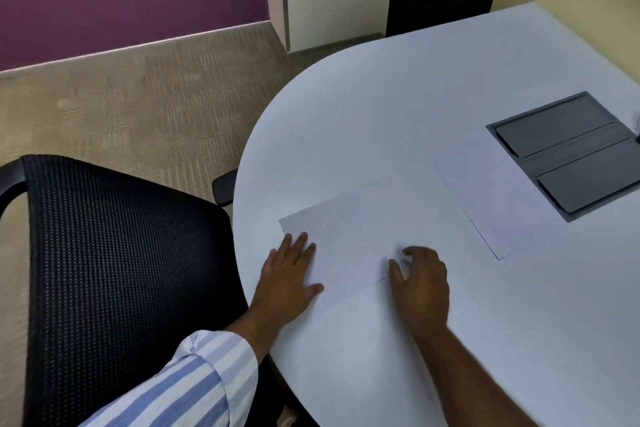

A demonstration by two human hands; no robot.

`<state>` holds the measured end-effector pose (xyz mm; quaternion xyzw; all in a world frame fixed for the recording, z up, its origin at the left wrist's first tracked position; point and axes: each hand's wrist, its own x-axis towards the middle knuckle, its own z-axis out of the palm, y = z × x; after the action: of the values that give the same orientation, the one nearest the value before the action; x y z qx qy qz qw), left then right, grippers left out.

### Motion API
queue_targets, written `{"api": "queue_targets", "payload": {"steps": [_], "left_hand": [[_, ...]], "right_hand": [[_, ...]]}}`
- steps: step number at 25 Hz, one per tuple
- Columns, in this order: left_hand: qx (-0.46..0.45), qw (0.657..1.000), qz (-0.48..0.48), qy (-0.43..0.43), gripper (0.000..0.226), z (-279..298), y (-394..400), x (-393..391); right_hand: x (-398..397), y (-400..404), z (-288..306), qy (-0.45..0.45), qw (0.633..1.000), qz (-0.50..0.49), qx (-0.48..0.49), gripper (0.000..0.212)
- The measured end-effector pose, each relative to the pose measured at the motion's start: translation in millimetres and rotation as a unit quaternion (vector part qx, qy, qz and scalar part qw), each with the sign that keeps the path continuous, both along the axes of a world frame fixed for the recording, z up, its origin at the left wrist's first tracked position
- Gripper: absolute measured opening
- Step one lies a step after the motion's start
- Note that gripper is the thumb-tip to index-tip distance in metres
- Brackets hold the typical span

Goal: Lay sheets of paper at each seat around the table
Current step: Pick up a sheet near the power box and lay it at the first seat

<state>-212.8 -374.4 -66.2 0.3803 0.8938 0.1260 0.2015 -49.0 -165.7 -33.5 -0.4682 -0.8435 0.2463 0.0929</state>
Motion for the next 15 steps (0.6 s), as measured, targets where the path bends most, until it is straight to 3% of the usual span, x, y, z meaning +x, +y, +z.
{"api": "queue_targets", "payload": {"steps": [3,5,15], "left_hand": [[-0.008,1.000,0.003,-0.005,0.086,2.2,0.0,-0.5],[-0.006,1.000,0.006,-0.019,0.087,5.0,0.7,-0.8],[-0.016,0.999,0.000,-0.029,0.088,2.2,0.4,-2.1]], "right_hand": [[0.0,29.3,-16.9,-0.122,0.987,0.103,0.017,0.063],[-0.3,40.5,-20.4,-0.157,0.978,0.135,0.020,0.070],[-2.2,38.0,-16.7,-0.155,0.978,0.136,0.013,0.071]]}}
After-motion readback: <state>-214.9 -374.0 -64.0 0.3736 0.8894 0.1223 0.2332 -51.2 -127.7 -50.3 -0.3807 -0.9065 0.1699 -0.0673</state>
